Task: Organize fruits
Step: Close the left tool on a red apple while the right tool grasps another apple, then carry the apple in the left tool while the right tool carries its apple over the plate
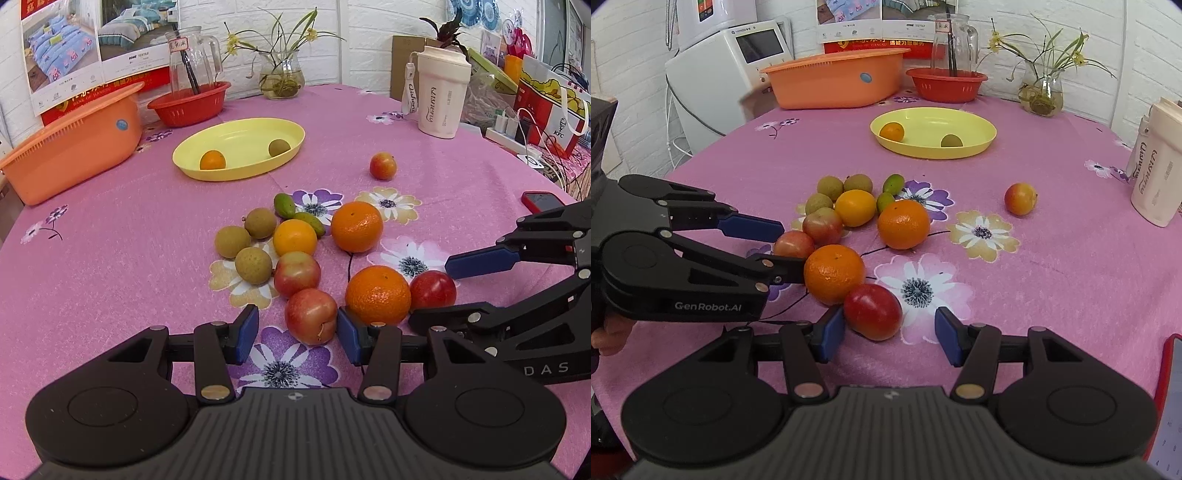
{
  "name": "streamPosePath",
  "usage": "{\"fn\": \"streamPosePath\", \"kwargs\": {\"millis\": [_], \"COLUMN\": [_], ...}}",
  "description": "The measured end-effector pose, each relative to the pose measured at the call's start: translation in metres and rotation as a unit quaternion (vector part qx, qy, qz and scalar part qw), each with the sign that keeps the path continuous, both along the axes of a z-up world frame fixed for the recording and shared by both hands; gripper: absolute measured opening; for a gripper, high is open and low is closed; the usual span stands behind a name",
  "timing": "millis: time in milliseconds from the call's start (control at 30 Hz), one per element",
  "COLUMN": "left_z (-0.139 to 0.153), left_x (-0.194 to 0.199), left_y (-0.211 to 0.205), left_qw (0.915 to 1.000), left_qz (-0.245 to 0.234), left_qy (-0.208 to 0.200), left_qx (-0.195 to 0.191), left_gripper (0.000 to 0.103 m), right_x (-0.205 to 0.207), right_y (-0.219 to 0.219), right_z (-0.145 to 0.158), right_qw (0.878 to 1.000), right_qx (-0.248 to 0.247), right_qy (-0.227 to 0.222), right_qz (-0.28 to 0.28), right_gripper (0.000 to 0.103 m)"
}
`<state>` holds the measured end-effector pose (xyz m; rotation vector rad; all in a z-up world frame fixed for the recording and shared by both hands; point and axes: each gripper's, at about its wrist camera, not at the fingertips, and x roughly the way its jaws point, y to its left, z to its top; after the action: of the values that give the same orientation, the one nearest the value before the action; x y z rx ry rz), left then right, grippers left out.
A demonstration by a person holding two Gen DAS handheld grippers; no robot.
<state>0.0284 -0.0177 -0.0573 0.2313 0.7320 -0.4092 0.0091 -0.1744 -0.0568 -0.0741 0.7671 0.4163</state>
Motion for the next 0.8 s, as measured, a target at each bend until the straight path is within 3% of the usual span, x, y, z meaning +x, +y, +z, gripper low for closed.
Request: {"fn": "streamPosePath", "kwargs": {"millis": [467, 600, 800], "left_z": [-0.003, -0.0024, -0.0017], "left_x": [0.0033, 0.0026, 0.0003], "left_y": [-0.002, -0.0025, -0.0058], "left_qw": [1.0, 1.0, 0.9999], "left_qz": [0.005, -0.006, -0.012], "left_qy": [-0.004, -0.003, -0.011], "left_qx": [-0.001, -0.007, 0.002], "left_gripper": [0.043, 0.03, 0.029], "right_x": [0.0012, 0.0012, 0.0011], "right_y": [0.0049, 0.004, 0.0011], "right_z": [-0.0025, -0.0017, -0.0008], "right_qw": [1.0, 1.0, 1.0], "right_qx": [-0.01, -0.01, -0.007], "right_qy": [-0.012, -0.012, -0.011], "right_qz": [0.012, 0.015, 0.008], "right_gripper": [0.079, 0.079, 0.079]}}
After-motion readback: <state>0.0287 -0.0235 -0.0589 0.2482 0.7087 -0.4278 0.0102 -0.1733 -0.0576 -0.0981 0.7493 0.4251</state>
